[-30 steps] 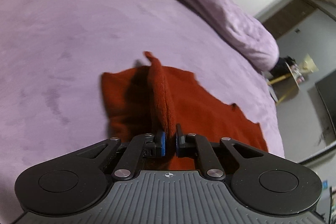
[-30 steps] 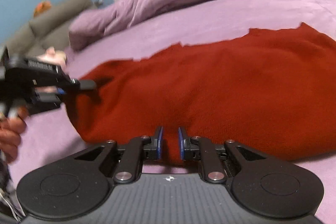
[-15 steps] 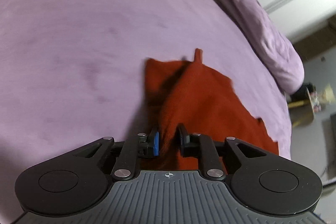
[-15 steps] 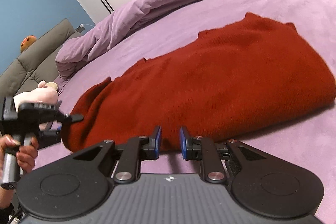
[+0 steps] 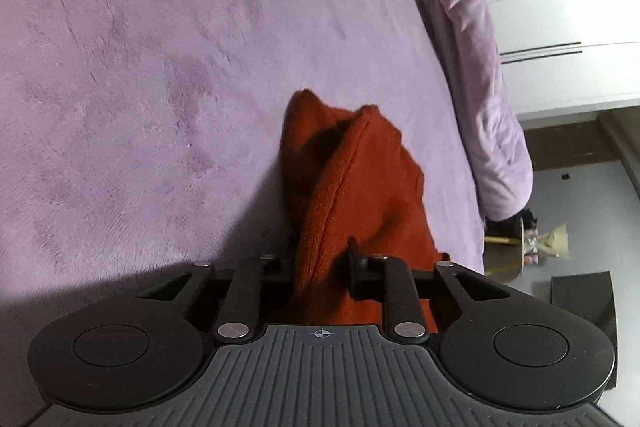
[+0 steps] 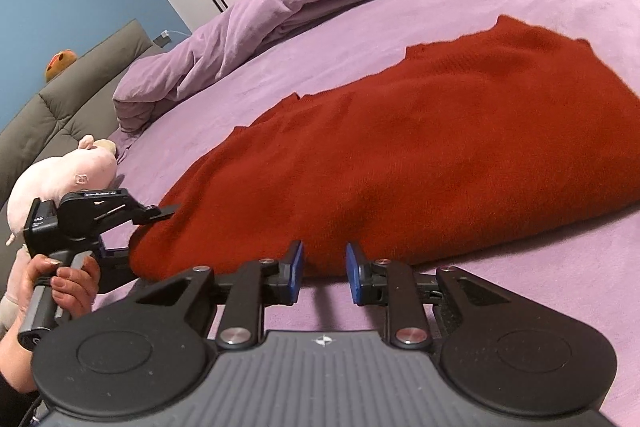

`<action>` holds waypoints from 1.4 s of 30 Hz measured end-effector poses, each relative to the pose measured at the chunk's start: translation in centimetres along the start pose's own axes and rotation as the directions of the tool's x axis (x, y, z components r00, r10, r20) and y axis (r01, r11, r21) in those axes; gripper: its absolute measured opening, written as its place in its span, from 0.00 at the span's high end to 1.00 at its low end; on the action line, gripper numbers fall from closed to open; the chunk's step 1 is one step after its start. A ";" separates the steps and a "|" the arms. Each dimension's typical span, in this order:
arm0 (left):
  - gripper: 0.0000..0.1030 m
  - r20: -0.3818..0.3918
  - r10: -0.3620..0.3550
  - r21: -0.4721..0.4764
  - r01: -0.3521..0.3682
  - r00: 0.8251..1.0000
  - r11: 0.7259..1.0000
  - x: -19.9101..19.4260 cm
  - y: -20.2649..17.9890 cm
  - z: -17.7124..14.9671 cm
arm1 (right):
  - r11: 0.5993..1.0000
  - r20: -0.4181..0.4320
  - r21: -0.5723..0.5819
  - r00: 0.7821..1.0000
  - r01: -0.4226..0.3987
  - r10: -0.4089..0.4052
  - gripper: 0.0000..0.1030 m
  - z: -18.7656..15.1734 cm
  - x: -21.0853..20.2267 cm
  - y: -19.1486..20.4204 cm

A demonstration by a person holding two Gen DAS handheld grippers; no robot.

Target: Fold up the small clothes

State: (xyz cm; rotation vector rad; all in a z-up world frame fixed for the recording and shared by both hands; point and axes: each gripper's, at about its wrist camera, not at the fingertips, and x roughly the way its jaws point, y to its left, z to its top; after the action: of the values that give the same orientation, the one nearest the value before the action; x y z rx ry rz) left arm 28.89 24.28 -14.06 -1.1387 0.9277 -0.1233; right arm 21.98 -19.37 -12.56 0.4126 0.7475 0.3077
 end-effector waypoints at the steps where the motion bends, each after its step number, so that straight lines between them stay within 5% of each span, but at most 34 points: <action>1: 0.80 0.011 0.008 0.027 -0.009 1.000 1.000 -0.5 -0.5 -0.1 | 1.000 0.006 0.003 1.000 0.006 -0.006 0.79 0.1 -0.1 -0.2; 5: 0.81 0.057 0.078 0.244 -0.090 0.995 0.966 -1.7 -6.4 -1.8 | 0.999 0.044 0.040 0.999 0.021 -0.023 0.79 0.3 -1.1 -1.2; 9: 0.81 0.063 0.064 0.497 -0.086 0.996 0.863 -1.1 -14.5 -6.1 | 0.997 0.089 0.065 0.995 0.042 -0.048 0.79 0.8 -2.1 -2.3; 14: 0.79 0.023 0.119 0.658 -0.105 0.993 0.745 4.8 -18.9 -12.4 | 0.991 0.128 0.118 0.989 0.062 -0.077 0.79 1.5 -3.3 -3.8; 17: 0.64 -0.008 0.178 0.679 -0.125 0.984 0.724 7.9 -18.1 -14.7 | 0.992 0.128 0.105 0.988 0.071 -0.084 0.79 1.8 -3.9 -4.3; 19: 0.44 -0.014 0.132 0.688 -0.086 0.991 0.720 7.9 -17.5 -15.5 | 0.993 0.120 0.097 0.989 0.073 -0.084 0.79 1.9 -4.0 -4.5; 21: 0.42 -0.031 0.123 0.714 -0.065 0.992 0.697 6.9 -17.6 -15.7 | 0.993 0.117 0.096 0.990 0.064 -0.075 0.79 2.3 -3.8 -4.7; 23: 0.43 -0.066 0.139 0.704 -0.053 0.988 0.708 5.6 -17.7 -15.1 | 0.994 0.120 0.095 0.991 0.053 -0.064 0.78 2.8 -3.5 -4.6; 25: 0.43 -0.105 0.068 0.656 0.018 0.992 0.754 2.8 -17.4 -13.9 | 0.996 0.129 0.087 0.991 0.033 -0.044 0.79 3.5 -3.1 -4.2; 28: 0.41 -0.026 -0.006 0.631 0.021 1.000 0.775 0.2 -17.1 -12.7 | 0.998 0.123 0.068 0.992 -0.001 -0.007 0.79 4.7 -2.1 -3.3; 32: 0.42 0.110 0.152 0.620 -0.188 0.982 0.762 1.6 -15.1 -11.3 | 0.994 0.085 0.073 0.994 -0.077 0.071 0.74 7.1 0.5 -2.0; 35: 0.41 -0.072 0.214 0.576 -0.135 0.974 0.806 5.3 -13.0 -11.0 | 0.980 0.041 0.145 0.991 -0.134 0.129 0.65 8.8 3.1 -2.4; 39: 0.35 -0.041 0.213 0.608 -0.145 0.976 0.781 6.1 -12.5 -12.1 | 0.961 -0.045 0.232 0.986 -0.147 0.162 0.63 10.3 6.6 -3.3; 42: 0.33 -0.065 0.199 0.560 -0.129 0.978 0.818 6.0 -11.7 -11.5 | 0.957 -0.087 0.242 0.979 -0.158 0.184 0.63 10.9 8.3 -2.7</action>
State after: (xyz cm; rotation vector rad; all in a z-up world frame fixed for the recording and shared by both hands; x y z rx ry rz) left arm 28.96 7.54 -9.09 -0.5092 1.0077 -0.3029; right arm 35.82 -21.02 -11.49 0.6913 0.8600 0.4090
